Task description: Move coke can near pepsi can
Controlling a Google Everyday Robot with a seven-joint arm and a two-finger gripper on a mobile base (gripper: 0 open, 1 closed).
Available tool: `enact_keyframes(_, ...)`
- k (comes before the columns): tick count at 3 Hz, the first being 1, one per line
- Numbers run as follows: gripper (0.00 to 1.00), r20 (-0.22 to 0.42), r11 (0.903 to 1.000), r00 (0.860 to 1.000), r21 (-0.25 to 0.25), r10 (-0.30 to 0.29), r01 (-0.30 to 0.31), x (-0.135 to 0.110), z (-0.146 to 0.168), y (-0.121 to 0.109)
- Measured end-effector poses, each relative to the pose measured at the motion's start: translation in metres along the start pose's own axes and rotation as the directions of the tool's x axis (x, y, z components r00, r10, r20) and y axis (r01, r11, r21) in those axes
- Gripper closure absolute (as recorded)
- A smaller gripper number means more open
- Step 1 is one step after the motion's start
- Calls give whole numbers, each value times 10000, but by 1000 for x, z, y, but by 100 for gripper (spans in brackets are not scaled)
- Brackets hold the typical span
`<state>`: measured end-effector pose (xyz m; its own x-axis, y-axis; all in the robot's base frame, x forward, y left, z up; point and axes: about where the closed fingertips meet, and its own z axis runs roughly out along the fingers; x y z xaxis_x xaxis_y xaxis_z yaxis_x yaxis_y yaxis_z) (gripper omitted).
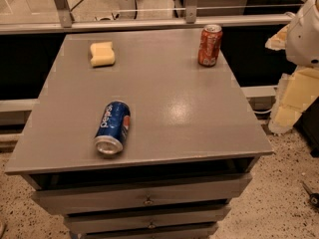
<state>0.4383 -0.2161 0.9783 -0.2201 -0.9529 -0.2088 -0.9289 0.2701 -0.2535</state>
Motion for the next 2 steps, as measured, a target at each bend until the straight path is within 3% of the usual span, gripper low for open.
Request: enact_keyframes(2,0,232,9997,9997,218,-61,56,-3,5,-8)
